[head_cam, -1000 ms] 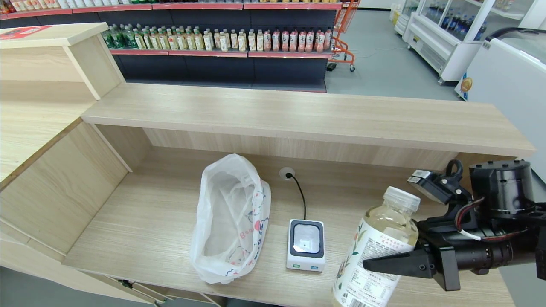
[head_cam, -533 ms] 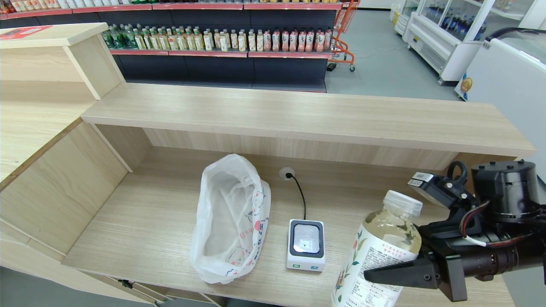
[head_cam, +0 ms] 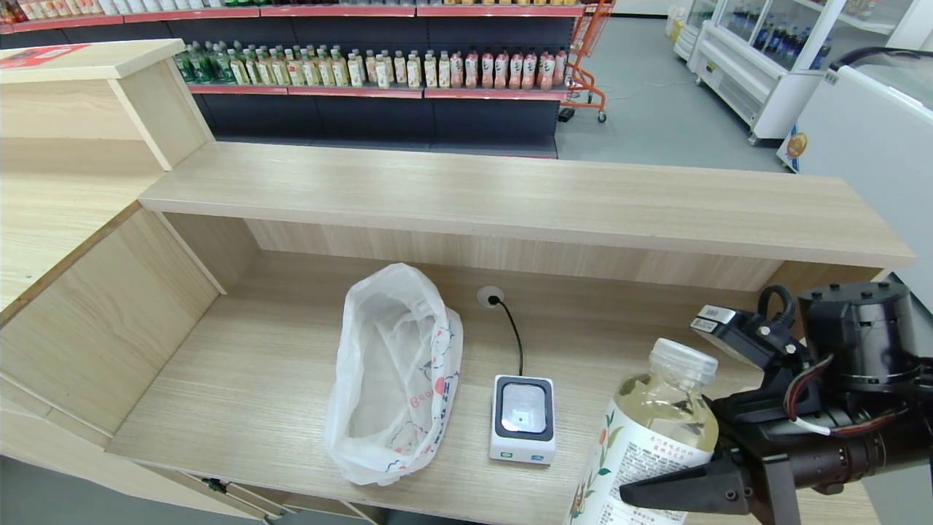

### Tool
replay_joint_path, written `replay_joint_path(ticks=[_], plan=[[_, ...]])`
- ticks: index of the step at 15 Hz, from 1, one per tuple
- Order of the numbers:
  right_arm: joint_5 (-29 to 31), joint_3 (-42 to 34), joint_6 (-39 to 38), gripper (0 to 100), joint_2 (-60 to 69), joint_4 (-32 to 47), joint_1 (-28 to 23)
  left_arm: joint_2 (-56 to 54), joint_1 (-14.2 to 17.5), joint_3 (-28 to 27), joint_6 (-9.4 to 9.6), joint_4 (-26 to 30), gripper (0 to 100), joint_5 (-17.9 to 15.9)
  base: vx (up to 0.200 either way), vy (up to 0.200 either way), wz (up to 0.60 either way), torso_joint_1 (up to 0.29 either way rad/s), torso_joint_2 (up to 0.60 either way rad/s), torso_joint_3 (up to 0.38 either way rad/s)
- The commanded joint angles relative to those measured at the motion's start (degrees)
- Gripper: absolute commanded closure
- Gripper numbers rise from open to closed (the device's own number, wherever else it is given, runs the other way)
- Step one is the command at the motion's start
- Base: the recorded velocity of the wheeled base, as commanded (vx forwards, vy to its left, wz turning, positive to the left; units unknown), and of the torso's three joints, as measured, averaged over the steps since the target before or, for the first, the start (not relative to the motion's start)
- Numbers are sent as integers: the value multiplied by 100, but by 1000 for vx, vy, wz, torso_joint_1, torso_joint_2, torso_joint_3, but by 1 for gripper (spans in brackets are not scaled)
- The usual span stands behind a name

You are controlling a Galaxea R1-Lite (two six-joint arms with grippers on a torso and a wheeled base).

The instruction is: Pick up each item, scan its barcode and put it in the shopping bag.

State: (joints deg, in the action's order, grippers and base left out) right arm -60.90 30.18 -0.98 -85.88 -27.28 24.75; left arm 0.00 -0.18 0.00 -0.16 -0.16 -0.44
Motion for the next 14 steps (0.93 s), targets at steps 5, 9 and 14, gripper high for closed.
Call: replay_joint_path(ticks=[5,9,14], plan=[[8,-13,10,100,142,144,13,0,1,0,-2,-2,0,0,0,0,0,0,0,0],[87,31,185,100,397,83,-49,0,1,0,-2,-2,0,0,0,0,0,0,0,0],[1713,216,2813,100,406,-445,-664,0,1,0,-2,-2,0,0,0,0,0,0,0,0]])
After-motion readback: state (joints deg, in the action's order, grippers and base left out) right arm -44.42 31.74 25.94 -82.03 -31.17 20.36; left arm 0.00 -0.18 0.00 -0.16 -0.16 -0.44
